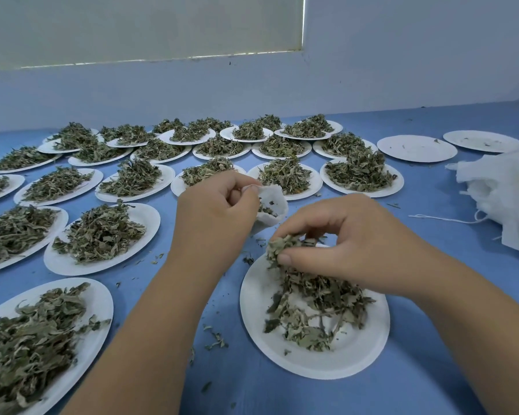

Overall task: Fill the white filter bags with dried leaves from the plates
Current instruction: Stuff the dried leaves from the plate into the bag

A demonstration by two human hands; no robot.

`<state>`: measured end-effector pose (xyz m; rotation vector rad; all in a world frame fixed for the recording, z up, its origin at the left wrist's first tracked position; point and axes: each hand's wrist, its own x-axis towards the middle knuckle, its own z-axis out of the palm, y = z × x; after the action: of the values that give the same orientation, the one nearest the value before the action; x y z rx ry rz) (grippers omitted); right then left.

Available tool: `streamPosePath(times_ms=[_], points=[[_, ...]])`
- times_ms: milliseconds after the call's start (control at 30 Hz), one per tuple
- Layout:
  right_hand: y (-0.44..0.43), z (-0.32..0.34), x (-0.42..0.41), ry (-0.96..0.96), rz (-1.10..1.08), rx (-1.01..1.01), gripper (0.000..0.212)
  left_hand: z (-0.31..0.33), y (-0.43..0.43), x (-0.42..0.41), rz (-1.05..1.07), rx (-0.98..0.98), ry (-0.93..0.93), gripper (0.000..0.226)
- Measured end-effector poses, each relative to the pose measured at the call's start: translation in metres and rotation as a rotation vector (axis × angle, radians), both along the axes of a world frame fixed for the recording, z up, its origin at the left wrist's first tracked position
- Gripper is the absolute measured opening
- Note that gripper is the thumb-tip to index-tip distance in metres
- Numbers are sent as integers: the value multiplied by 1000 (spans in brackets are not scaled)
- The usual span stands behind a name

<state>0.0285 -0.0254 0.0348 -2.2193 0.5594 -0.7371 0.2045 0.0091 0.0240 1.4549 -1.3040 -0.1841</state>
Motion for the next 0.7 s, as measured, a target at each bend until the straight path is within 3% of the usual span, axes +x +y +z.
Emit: streamPosePath(times_ms=[133,233,433,700], points=[[-7,2,-3,-138,-53,87,14,-2,1,-2,-33,-6,-37,21],[-13,0,-4,-163,-148,41,11,-5,0,-4,-43,15,-79,18],[-18,-7,0,-35,-342,-181,11,-9,-2,-8,-76,50,-124,18],[-15,-9,7,172,-383,-355,12,-12,-1,-13,-88,64,-148,17]])
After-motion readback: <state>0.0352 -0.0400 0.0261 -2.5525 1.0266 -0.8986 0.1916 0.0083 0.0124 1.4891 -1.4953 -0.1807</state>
